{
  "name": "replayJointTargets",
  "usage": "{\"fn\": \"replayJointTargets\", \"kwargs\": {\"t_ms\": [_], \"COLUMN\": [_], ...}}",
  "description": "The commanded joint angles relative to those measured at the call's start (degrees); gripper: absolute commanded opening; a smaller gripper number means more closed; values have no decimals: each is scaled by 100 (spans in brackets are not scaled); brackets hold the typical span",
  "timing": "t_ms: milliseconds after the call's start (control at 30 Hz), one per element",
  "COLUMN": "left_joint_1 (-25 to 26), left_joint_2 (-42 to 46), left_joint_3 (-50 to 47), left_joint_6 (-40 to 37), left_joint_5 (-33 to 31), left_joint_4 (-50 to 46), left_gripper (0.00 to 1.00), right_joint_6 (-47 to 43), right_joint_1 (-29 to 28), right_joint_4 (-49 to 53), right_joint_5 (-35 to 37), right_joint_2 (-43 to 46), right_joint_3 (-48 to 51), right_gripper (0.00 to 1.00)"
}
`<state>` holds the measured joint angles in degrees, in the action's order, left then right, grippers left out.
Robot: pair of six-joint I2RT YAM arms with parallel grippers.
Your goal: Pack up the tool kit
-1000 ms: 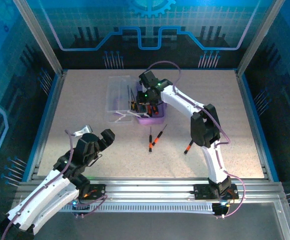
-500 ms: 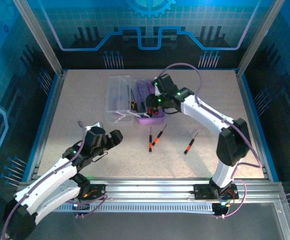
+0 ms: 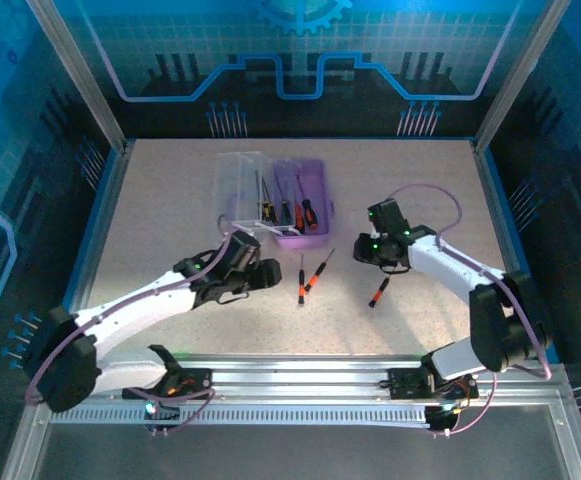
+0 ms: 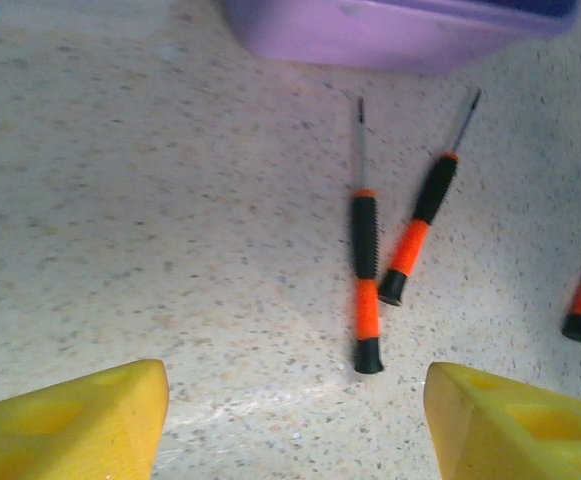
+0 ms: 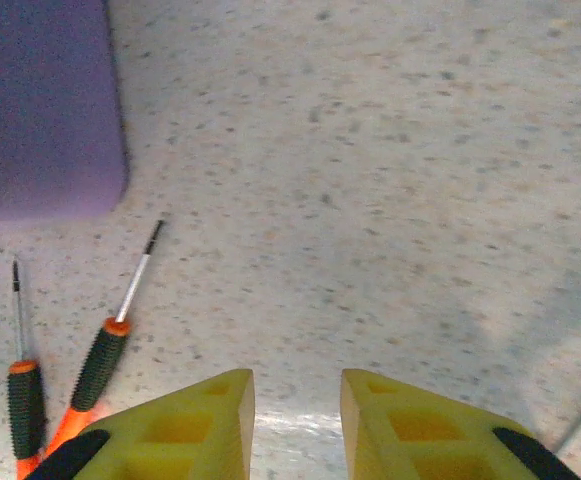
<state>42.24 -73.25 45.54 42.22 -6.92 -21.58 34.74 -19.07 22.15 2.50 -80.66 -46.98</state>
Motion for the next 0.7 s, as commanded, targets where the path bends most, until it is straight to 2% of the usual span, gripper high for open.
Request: {"fn": "replayJointTargets", "kwargs": {"t_ms": [0, 167, 267, 400, 500, 667], "left_joint_1": [294, 571, 652, 707, 709, 707], "left_joint_2": [-481, -1384, -1958, -2459, -2695, -3146], "left_joint_3": [429, 1040, 1539, 1993, 2236, 2479], "left_joint_6": [-305, -459, -566, -571, -521, -418], "left_joint_5": [-331, -265, -265, -530, -790, -1227], "left_joint_4": [-427, -341, -553, -752, -915, -1250], "left_gripper": [70, 70, 66, 63, 56, 55], "right_joint_6": [44, -46, -64, -64, -64, -55], "right_joint_1": [230, 446, 569, 693, 754, 807], "right_joint_4": [-443, -466, -488, -571, -589, -631], "right_joint_5": [-86, -227, -327, -437, -541, -669], "right_joint_2": [424, 552, 614, 758, 832, 907], "right_joint_3": [238, 344, 428, 596, 672, 734], "right_gripper": [30, 31, 31, 31, 31, 31]}}
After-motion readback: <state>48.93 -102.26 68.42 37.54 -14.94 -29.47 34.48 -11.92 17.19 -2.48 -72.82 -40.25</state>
